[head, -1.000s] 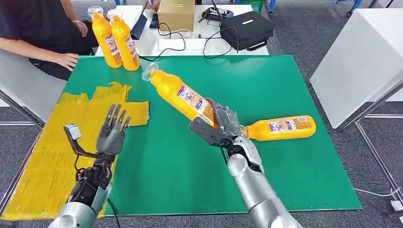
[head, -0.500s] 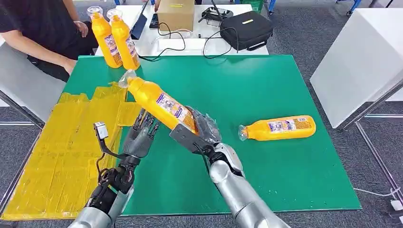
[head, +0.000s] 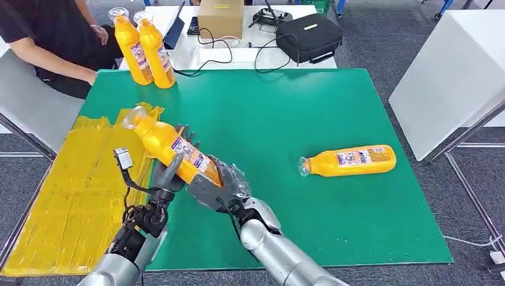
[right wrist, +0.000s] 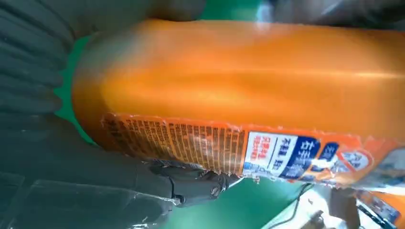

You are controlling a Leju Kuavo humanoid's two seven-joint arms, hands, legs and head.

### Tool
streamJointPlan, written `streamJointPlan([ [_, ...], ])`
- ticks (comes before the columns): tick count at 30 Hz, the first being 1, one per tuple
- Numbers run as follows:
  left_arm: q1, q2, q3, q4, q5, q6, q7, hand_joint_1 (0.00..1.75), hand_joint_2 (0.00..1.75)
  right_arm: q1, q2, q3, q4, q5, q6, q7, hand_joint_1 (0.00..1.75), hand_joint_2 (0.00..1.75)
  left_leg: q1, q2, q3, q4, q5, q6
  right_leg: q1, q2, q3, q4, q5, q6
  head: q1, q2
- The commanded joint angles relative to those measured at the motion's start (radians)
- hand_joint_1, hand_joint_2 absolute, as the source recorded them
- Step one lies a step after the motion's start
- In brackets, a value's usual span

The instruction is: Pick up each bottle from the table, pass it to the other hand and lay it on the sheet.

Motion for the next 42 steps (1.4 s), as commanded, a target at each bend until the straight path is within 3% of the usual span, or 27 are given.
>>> streamJointPlan([
  [1,-0.07,-0.002,-0.019,0.036,-0.017,0.005,0.022,0.0,1.75,-0.07,-0.023,0.353,0.087,-0.102,-0.017,0.027,1.75,1.75,0.001,-0.002,0.003,0.001,-0.001,0.001,0.001,-0.001,0.003,0.0,-0.001,-0.003,0.0,0.0],
  [4,-0.067,-0.004,-0.019,0.037,-0.019,0.007,0.022,0.0,1.75,-0.077,-0.023,0.352,0.093,-0.109,-0.017,0.025,1.75,1.75,0.001,-0.003,0.002,0.0,-0.001,0.001,0.001,-0.002,0.003,0.0,-0.002,-0.003,0.0,0.0],
  [5,-0.064,-0.005,-0.017,0.034,-0.019,0.006,0.017,1.69,1.75,-0.08,-0.023,0.351,0.098,-0.113,-0.022,0.023,1.75,1.75,0.001,-0.005,0.006,0.001,-0.002,0.002,0.001,-0.003,0.007,0.001,-0.004,-0.005,0.0,0.0],
  [6,-0.061,-0.004,-0.018,0.027,-0.026,0.006,0.009,1.75,1.75,-0.083,-0.023,0.352,0.103,-0.117,-0.023,0.022,1.75,1.75,0.0,-0.003,0.003,0.0,-0.001,0.001,0.001,-0.002,0.004,0.0,-0.002,-0.003,0.0,0.0],
  [30,-0.041,0.003,0.001,-0.035,-0.083,0.025,-0.023,1.75,1.75,-0.14,-0.023,0.268,0.156,-0.106,-0.046,0.002,1.75,1.75,0.0,-0.004,0.001,0.001,-0.001,0.001,0.001,-0.003,0.002,0.001,-0.002,-0.003,0.0,0.0],
  [31,-0.034,0.011,0.008,-0.049,-0.115,0.029,-0.035,1.75,1.75,-0.143,-0.023,0.228,0.141,-0.078,-0.072,-0.017,0.0,1.75,0.0,-0.003,0.001,0.001,0.0,0.001,0.001,-0.002,0.001,0.001,-0.001,-0.002,0.0,0.0],
  [32,-0.036,0.024,0.01,-0.048,-0.147,0.037,-0.037,1.75,1.75,-0.147,-0.023,0.165,0.126,-0.061,-0.077,-0.053,0.0,0.0,0.0,-0.002,0.001,0.0,0.0,0.001,0.001,-0.001,0.001,0.0,0.0,-0.002,-0.001,0.0],
  [34,-0.06,0.05,0.025,-0.005,-0.206,0.054,-0.059,1.75,1.75,-0.141,-0.025,0.028,0.084,0.049,-0.066,-0.078,0.0,0.0,0.0,-0.004,0.003,0.002,-0.002,0.002,0.001,-0.002,0.004,0.002,-0.002,-0.004,0.0,0.0],
  [37,-0.102,0.136,0.086,0.091,-0.48,0.354,-0.195,1.75,1.75,-0.001,-0.107,-0.226,-0.253,0.304,0.01,-0.059,0.0,0.0,0.001,-0.001,0.001,0.001,0.0,0.001,0.001,0.0,0.001,0.0,0.0,-0.002,0.0,0.0],
  [40,-0.135,0.194,0.163,0.181,-0.729,0.553,-0.188,1.75,1.75,0.141,-0.172,-0.431,-0.573,0.38,0.12,-0.091,0.0,0.0,0.001,-0.002,0.003,0.0,-0.001,0.001,0.002,-0.001,0.004,0.0,-0.001,-0.004,0.0,0.0],
  [41,-0.15,0.2,0.149,0.195,-0.866,0.731,-0.175,1.75,1.75,0.172,-0.193,-0.476,-0.647,0.389,0.144,-0.092,0.0,0.0,0.001,0.0,0.002,0.0,0.0,0.001,0.001,0.001,0.002,0.0,0.0,-0.003,0.0,0.0],
  [42,-0.164,0.194,0.159,0.199,-0.919,0.787,-0.16,1.75,1.75,0.195,-0.207,-0.512,-0.695,0.392,0.169,-0.092,0.0,0.0,0.001,-0.001,0.001,0.0,0.0,0.001,0.002,-0.001,0.002,0.0,0.0,-0.002,-0.001,0.0],
])
